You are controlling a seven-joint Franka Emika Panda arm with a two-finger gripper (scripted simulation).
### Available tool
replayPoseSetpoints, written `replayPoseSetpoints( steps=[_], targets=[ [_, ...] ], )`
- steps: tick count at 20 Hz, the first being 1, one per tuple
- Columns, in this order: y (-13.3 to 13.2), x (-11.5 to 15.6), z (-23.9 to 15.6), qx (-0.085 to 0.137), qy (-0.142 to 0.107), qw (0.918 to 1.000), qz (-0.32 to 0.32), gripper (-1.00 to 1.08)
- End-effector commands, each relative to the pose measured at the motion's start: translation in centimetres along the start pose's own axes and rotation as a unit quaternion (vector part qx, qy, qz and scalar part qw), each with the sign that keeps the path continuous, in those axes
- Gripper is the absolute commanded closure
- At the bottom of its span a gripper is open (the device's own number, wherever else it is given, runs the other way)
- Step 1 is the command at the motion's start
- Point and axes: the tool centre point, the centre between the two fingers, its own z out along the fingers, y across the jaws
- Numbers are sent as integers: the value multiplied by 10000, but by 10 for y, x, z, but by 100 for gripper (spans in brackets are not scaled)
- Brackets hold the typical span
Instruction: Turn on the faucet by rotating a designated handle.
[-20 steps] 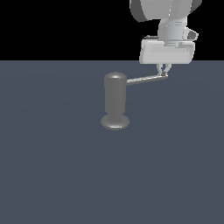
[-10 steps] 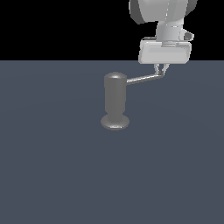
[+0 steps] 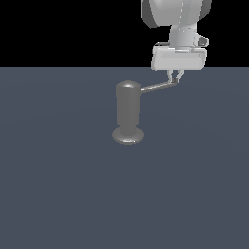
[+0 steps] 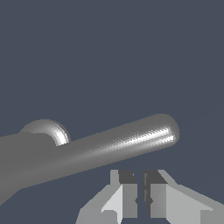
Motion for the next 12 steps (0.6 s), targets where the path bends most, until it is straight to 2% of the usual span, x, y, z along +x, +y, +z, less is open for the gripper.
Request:
replayPoseSetpoints(
  steps=[1,12],
  targets=[
    [-7,9,8,19,-19,10000,-34,108],
    [-9,31,10,18,-32,10000,-18,108]
  ],
)
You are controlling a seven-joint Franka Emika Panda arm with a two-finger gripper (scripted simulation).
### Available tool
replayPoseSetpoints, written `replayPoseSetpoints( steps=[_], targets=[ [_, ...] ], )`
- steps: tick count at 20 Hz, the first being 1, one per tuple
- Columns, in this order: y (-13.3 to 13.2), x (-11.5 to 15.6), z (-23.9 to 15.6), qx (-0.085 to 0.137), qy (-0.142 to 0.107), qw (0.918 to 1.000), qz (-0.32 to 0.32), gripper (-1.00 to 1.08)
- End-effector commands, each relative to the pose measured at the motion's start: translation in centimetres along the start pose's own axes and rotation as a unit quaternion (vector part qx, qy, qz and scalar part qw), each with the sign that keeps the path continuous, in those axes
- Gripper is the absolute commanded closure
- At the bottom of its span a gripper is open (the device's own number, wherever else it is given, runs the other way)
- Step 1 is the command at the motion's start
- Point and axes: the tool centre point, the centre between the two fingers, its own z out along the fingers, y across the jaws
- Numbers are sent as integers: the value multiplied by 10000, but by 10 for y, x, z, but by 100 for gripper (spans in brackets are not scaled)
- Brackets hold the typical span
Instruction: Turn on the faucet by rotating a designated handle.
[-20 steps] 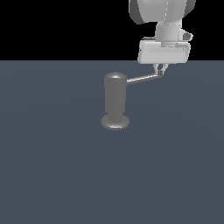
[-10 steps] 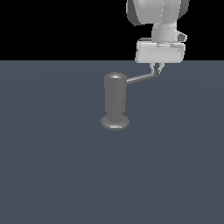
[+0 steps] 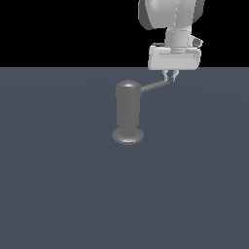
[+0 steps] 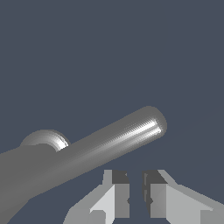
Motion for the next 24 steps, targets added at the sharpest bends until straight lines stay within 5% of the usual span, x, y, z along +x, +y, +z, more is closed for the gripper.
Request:
replayPoseSetpoints(
  steps=[1,24],
  targets=[
    [-4,7,10,15,-28,10000,-16,108],
    [-7,42,13,12,-51,10000,13,108]
  ],
)
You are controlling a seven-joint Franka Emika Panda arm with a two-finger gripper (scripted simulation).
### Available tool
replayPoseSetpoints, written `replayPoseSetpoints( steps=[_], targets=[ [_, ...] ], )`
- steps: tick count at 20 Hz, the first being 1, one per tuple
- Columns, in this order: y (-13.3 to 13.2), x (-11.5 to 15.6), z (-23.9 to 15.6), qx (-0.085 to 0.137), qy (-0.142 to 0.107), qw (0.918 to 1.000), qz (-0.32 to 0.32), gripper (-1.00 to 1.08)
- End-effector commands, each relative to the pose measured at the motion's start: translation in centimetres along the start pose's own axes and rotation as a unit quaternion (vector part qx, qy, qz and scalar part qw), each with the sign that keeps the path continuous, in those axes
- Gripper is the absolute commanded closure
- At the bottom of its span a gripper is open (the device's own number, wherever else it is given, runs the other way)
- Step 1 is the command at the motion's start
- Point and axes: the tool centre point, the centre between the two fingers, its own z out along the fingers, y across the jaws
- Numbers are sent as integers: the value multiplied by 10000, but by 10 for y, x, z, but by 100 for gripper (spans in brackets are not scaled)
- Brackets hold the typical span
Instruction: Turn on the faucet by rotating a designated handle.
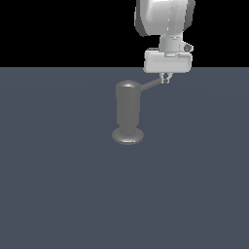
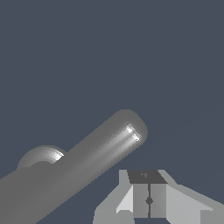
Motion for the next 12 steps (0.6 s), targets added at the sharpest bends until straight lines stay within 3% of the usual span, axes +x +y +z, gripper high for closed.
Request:
replayPoseSetpoints(
  steps=[1,12],
  targets=[
    [0,3,0,-2,4,10000,2,108],
    [-1,14,1,-3,-4,10000,12,108]
  ],
)
